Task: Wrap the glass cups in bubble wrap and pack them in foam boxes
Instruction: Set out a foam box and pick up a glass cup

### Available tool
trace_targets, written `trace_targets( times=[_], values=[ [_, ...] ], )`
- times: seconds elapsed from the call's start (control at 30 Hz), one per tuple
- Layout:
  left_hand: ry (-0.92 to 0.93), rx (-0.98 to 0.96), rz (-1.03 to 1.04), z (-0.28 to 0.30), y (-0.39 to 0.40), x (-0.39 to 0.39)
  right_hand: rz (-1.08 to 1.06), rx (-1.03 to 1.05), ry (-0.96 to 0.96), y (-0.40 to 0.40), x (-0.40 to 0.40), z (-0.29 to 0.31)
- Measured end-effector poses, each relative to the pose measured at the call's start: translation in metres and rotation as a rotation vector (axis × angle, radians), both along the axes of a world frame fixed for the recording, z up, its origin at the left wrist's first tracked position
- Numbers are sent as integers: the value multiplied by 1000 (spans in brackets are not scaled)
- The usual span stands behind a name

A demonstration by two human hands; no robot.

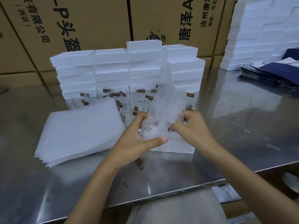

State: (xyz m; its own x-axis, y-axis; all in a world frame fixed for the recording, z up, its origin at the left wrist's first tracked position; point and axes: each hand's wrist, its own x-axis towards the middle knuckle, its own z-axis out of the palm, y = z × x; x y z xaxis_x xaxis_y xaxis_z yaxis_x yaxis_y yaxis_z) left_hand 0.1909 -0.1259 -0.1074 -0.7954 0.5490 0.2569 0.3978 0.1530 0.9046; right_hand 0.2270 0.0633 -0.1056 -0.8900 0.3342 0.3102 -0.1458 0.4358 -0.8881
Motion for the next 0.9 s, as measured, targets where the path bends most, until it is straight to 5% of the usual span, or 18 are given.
trace_targets(
  times=[0.37, 0.57, 0.77, 0.83, 0.9],
  values=[
    [-60, 117, 192, -8, 13, -7, -99, 460, 130, -5, -2, -3],
    [-23, 172, 228, -6, 26, -6, 81, 709, 366, -16, 0, -5],
    [-65, 253, 155, -7, 17, -4, 94, 983, 300, -14, 0, -4],
    [-10, 203, 130, -9, 12, -4, 125, 989, 249, -13, -2, -3],
    [45, 165, 146, -11, 11, -5, 180, 761, 147, -13, -3, -3]
  ],
)
